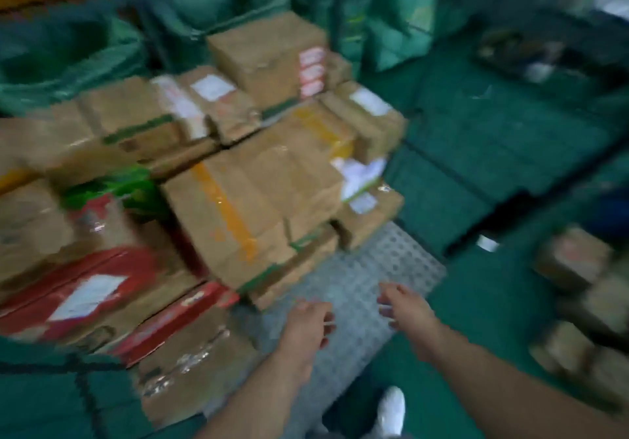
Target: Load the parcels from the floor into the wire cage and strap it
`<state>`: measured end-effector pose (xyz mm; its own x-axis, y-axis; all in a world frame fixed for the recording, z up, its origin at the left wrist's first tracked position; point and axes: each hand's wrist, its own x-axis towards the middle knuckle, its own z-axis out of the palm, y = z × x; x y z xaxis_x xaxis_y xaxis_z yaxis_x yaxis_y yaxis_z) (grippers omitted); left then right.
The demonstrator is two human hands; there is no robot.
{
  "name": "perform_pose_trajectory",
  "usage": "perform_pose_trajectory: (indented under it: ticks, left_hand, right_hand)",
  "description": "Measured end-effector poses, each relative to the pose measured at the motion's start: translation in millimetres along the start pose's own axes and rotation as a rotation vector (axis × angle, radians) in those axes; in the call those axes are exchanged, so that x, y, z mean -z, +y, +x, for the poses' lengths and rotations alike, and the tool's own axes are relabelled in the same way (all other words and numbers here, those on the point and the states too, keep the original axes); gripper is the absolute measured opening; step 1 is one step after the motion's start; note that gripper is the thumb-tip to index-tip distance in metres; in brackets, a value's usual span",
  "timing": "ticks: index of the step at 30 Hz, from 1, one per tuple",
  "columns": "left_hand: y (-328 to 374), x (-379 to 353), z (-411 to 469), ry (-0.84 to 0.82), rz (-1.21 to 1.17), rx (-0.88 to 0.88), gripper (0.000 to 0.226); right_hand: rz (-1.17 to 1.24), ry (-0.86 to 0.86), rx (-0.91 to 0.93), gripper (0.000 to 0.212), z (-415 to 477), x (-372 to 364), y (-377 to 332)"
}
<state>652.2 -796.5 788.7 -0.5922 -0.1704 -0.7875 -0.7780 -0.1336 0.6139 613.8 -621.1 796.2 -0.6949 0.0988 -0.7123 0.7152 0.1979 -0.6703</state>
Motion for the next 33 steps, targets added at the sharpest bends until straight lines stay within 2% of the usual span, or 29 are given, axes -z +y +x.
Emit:
perform_pose_trajectory:
  ticks: [4, 10, 15, 21, 26, 33]
  left_hand:
    - [-11, -98, -42, -0.197, 0.329, -0.067, 0.021]
    - [-37, -278, -107, -0.442, 0.570, -0.283, 0.009]
    - [-116, -437, -177, -0.606, 0.717, -0.314, 0.008]
    - [-228, -579, -255, -0.795, 0.867, -0.269, 0.010]
    - [-258, -654, -295, -0.842, 0.985, -0.256, 0.014]
    - [-282, -782, -283, -0.817, 1.084, -0.212, 0.012]
  right_hand:
    - [0.261, 0.252, -0.047, 0.018, -33, 123, 60]
    - [0.585, 0.478, -0.046, 0.016, -106, 268, 156]
    - [0.725, 0.671, -0.088, 0.019, -170, 404, 268]
    - [0.866, 0.908, -0.137, 0.016, -236, 538, 393]
    - [0.986, 0.957, -0.210, 0.018, -257, 607, 447]
    - [1.065, 0.957, -0.238, 0.018, -232, 698, 478]
